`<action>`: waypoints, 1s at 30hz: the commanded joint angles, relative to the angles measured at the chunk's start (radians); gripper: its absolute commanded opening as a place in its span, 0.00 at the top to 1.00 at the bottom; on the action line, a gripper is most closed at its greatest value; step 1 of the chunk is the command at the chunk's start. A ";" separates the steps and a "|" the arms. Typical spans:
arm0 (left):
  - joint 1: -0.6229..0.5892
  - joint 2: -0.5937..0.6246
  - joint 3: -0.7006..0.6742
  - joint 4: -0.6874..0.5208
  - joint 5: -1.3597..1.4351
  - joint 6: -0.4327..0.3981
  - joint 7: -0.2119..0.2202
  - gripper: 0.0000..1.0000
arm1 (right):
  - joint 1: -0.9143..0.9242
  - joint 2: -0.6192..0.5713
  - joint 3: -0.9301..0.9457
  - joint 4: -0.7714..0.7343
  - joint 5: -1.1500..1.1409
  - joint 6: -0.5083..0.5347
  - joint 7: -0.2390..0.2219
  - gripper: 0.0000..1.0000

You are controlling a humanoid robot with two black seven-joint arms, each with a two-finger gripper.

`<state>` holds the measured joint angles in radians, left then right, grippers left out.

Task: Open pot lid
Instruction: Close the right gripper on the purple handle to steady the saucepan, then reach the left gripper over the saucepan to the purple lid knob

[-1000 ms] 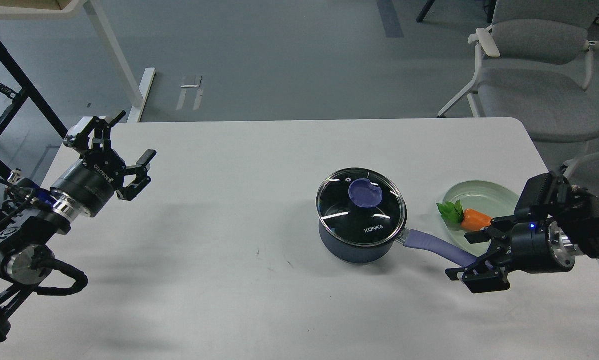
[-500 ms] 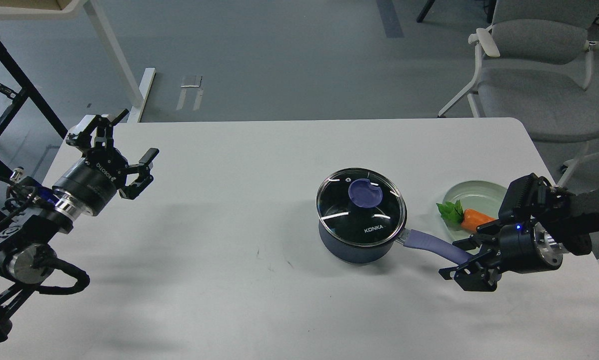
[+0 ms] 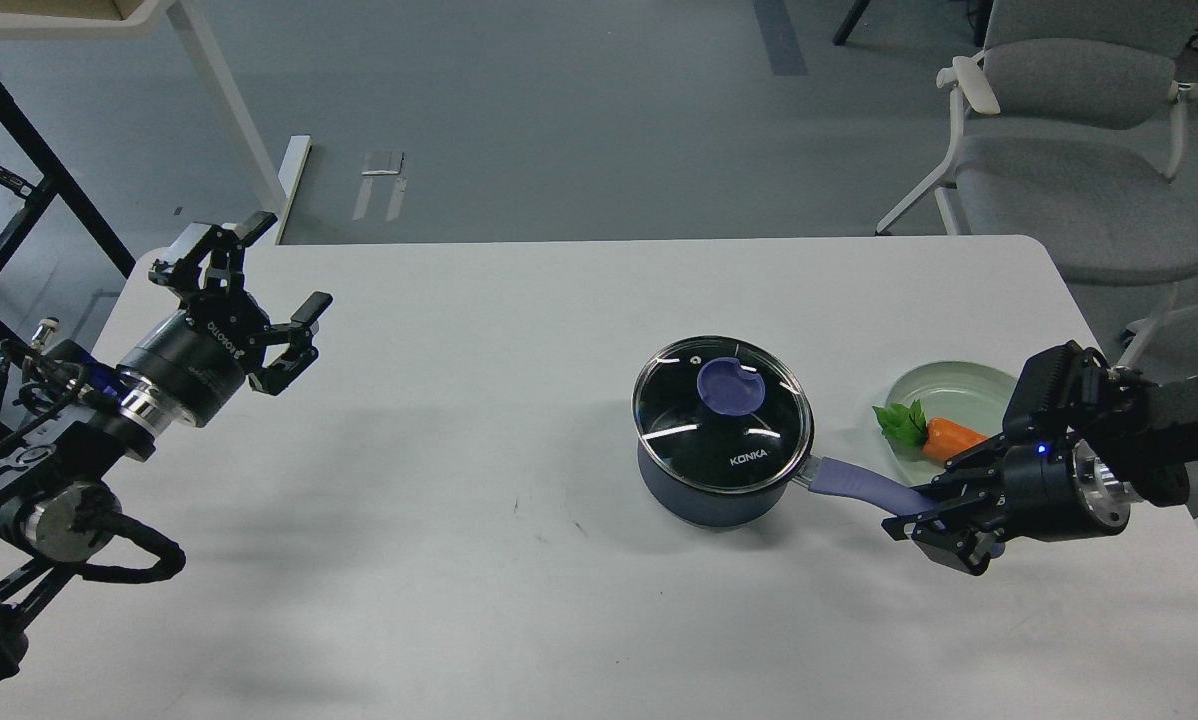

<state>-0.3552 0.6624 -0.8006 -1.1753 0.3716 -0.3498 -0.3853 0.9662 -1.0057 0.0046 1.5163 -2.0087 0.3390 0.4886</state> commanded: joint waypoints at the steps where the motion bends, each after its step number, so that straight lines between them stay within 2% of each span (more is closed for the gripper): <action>1: -0.008 -0.001 0.001 -0.003 0.029 0.000 0.000 0.01 | -0.001 -0.001 0.000 -0.001 -0.001 0.000 0.000 0.68; 6: -0.031 -0.004 0.001 -0.024 0.170 -0.005 -0.004 0.01 | 0.000 -0.001 0.000 -0.001 -0.001 0.000 0.000 0.70; 12: -0.175 -0.010 0.029 -0.096 0.560 -0.028 -0.006 0.01 | 0.000 -0.001 0.000 -0.001 0.001 0.000 0.000 0.70; 15: -0.290 -0.032 0.118 -0.121 0.836 -0.028 -0.018 0.01 | -0.001 -0.001 0.000 -0.001 0.001 0.000 0.000 0.70; 20: -0.513 -0.130 0.326 -0.129 1.141 -0.005 -0.087 0.01 | -0.001 -0.001 0.000 -0.001 0.002 -0.001 0.000 0.69; 22: -0.579 -0.161 0.415 -0.126 1.220 0.027 -0.103 0.01 | -0.003 -0.001 0.000 -0.001 0.004 0.000 0.000 0.69; 27: -0.715 -0.242 0.645 -0.100 1.414 0.176 -0.103 0.01 | -0.011 -0.001 0.000 -0.001 0.004 0.000 0.000 0.69; 30: -0.761 -0.328 0.707 -0.015 1.498 0.244 -0.103 0.01 | -0.012 -0.001 0.000 -0.001 0.002 -0.002 0.000 0.69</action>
<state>-1.0729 0.4048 -0.1530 -1.2575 1.7934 -0.1664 -0.4890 0.9554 -1.0064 0.0047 1.5156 -2.0048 0.3384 0.4886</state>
